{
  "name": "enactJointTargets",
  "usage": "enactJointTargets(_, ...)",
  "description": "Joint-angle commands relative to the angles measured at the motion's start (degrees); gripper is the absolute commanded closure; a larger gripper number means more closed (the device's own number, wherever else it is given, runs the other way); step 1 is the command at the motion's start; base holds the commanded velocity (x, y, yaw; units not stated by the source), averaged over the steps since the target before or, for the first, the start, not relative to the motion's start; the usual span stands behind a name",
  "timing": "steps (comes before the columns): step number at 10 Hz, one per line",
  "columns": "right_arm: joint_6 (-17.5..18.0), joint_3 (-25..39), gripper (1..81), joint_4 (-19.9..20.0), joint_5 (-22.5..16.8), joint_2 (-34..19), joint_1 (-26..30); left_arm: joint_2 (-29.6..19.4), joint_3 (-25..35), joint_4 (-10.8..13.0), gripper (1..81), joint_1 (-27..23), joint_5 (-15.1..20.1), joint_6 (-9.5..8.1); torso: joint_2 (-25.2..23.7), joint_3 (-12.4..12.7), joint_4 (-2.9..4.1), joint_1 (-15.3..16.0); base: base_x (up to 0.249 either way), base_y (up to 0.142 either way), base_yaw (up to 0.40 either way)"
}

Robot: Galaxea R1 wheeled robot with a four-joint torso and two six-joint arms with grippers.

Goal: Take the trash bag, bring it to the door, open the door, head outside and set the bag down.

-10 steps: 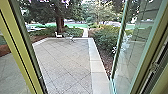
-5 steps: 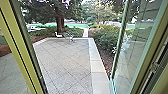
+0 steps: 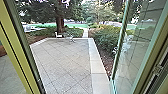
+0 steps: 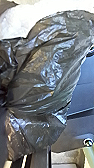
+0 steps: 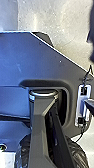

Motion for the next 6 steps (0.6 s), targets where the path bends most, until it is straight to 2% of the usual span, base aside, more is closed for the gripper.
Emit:
enactJointTargets(1, 0.1, 0.5, 1.0, -0.4, -3.3, 0.0, 1.8, 0.3, 0.4, 0.4, 81.1, -2.2, 4.4, 0.28, 0.0, 0.0, 0.00, 0.0, 0.089, 0.000, 0.000)
enactJointTargets(6, -0.1, 0.5, 1.0, -0.4, -3.4, 0.0, 1.8, 0.2, 0.4, 0.1, 81.1, -2.2, 4.4, 0.28, 0.0, 0.0, 0.00, 0.0, 0.091, 0.000, 0.000)
